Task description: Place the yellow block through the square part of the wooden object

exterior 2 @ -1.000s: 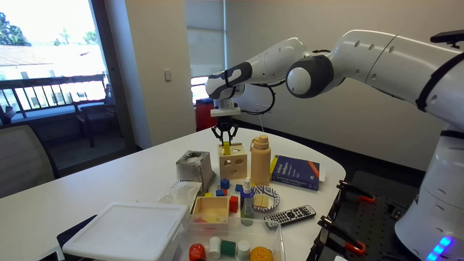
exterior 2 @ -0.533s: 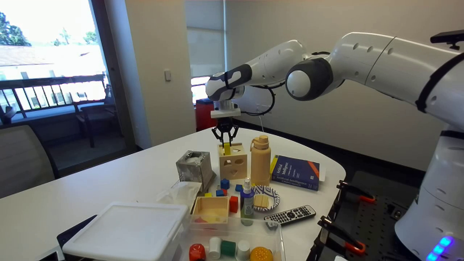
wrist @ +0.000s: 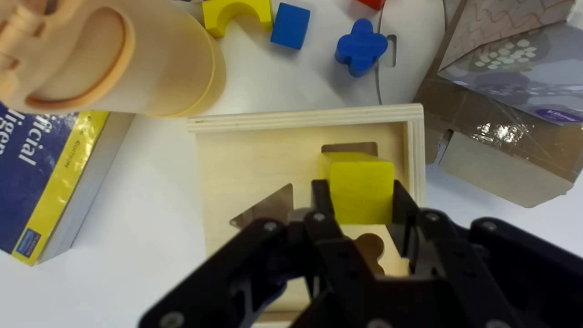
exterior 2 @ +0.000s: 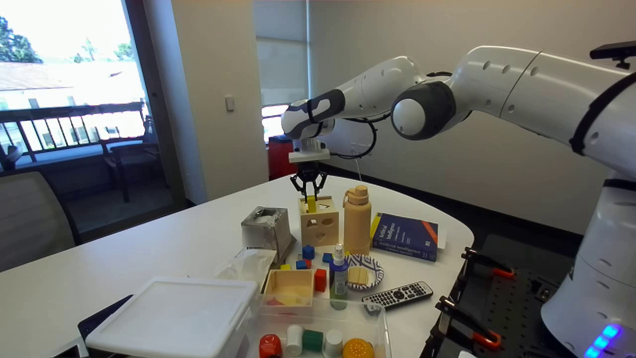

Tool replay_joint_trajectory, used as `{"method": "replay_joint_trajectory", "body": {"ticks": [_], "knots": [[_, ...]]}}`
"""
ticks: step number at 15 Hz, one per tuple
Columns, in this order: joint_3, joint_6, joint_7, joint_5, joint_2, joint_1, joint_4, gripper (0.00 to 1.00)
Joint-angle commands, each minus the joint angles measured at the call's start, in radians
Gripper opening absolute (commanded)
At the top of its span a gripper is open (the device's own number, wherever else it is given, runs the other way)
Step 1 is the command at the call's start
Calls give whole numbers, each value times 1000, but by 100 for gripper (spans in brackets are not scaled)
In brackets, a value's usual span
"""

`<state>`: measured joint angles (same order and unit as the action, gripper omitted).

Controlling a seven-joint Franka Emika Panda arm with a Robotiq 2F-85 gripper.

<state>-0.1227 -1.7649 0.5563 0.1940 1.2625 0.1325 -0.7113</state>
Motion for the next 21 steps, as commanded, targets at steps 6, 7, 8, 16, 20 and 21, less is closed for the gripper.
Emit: {"method": "replay_joint_trajectory", "body": {"ticks": [6,7,8,16,20,21], "knots": [[-12,46,4,-22,43,-18,69,8],[-13,47,3,-24,46,-20,72,8],[-12,47,3,-27,48,-20,75,8],[-1,49,2,-19,27,-5,85,81],[16,62,22,13,-7,14,107,100],[25,79,28,22,-19,20,113,100]]}}
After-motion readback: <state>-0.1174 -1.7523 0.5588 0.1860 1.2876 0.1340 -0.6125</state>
